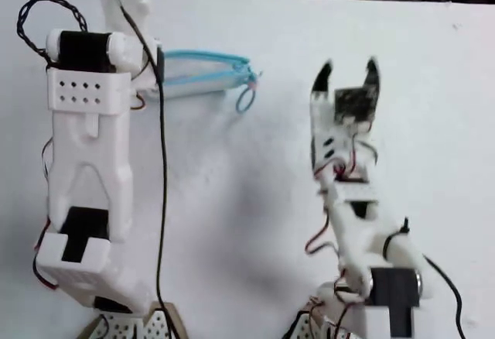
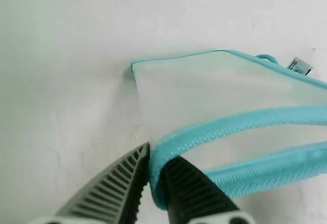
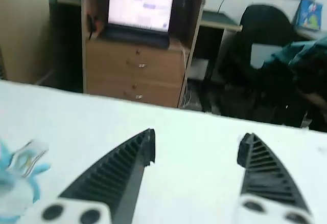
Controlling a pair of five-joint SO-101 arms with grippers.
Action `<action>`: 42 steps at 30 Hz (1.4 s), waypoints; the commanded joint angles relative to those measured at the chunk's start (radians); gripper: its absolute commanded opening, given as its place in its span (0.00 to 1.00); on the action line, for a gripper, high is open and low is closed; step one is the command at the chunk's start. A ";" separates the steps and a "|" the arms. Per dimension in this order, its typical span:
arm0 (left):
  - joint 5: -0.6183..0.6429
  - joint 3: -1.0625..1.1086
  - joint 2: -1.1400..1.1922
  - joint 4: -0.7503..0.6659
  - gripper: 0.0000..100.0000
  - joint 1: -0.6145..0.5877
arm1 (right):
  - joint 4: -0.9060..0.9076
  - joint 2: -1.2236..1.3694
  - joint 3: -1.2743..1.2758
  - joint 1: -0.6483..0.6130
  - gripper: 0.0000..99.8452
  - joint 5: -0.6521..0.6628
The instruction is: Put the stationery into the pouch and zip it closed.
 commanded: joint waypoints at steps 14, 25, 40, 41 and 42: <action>-0.002 -0.015 -0.015 -0.012 0.02 0.028 | 0.277 0.249 -0.195 -0.249 0.27 -0.143; -0.002 -0.015 -0.013 -0.008 0.02 0.028 | 0.236 0.458 -0.377 -0.251 0.29 -0.141; -0.005 -0.015 -0.013 -0.011 0.02 0.027 | 0.159 0.461 -0.311 -0.285 0.36 -0.137; -0.005 -0.015 -0.012 -0.011 0.02 0.027 | 0.145 0.463 -0.324 -0.283 0.36 -0.140; -0.005 -0.015 -0.012 -0.011 0.02 0.028 | 0.136 0.469 -0.342 -0.283 0.36 -0.140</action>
